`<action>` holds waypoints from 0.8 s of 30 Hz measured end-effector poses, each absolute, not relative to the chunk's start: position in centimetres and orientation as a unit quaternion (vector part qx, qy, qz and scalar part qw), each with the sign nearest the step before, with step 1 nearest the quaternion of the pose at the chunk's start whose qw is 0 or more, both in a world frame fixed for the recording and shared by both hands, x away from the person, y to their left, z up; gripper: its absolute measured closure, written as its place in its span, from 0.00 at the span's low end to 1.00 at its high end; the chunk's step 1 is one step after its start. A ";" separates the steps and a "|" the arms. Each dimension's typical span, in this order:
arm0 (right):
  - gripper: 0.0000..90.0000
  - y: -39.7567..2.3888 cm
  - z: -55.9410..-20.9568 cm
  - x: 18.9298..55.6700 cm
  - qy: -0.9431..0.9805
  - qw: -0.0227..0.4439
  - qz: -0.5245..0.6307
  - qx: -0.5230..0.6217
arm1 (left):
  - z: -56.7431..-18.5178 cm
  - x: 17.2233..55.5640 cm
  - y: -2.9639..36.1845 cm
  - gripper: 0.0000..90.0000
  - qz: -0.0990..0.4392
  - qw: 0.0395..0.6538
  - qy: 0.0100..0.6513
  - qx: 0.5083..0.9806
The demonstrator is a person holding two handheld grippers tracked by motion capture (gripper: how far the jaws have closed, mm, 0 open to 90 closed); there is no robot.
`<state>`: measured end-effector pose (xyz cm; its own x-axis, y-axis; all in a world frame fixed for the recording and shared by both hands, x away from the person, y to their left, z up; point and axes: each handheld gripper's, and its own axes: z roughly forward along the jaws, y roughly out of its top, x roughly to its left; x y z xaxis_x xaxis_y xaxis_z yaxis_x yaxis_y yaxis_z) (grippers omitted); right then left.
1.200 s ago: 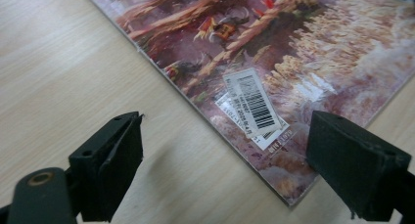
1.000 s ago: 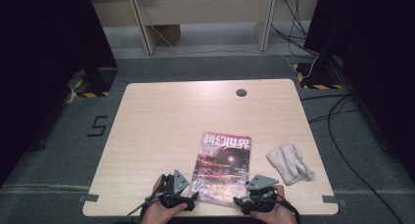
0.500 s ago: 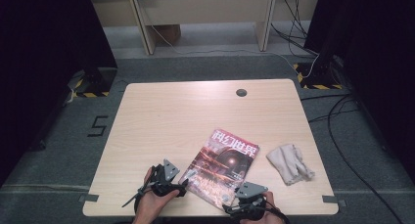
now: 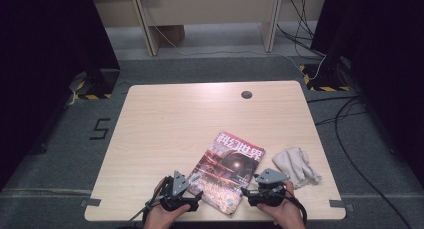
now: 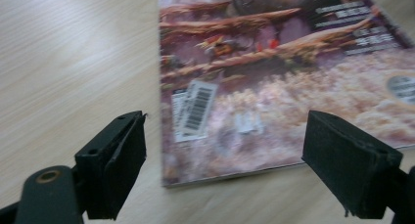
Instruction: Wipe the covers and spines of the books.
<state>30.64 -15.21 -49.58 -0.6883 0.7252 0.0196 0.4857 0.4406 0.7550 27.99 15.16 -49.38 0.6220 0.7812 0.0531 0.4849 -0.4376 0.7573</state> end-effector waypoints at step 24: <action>0.32 -16.0 -50.8 42.5 0.802 0.191 0.347 0.447 | -50.6 28.2 12.4 0.17 0.209 0.330 0.359 0.847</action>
<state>42.52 -15.97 -50.80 -0.5273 0.8497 0.0029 0.5843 0.3602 0.7272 28.25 12.43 -50.60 0.6547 0.7468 0.1167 0.4708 -0.5237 0.7100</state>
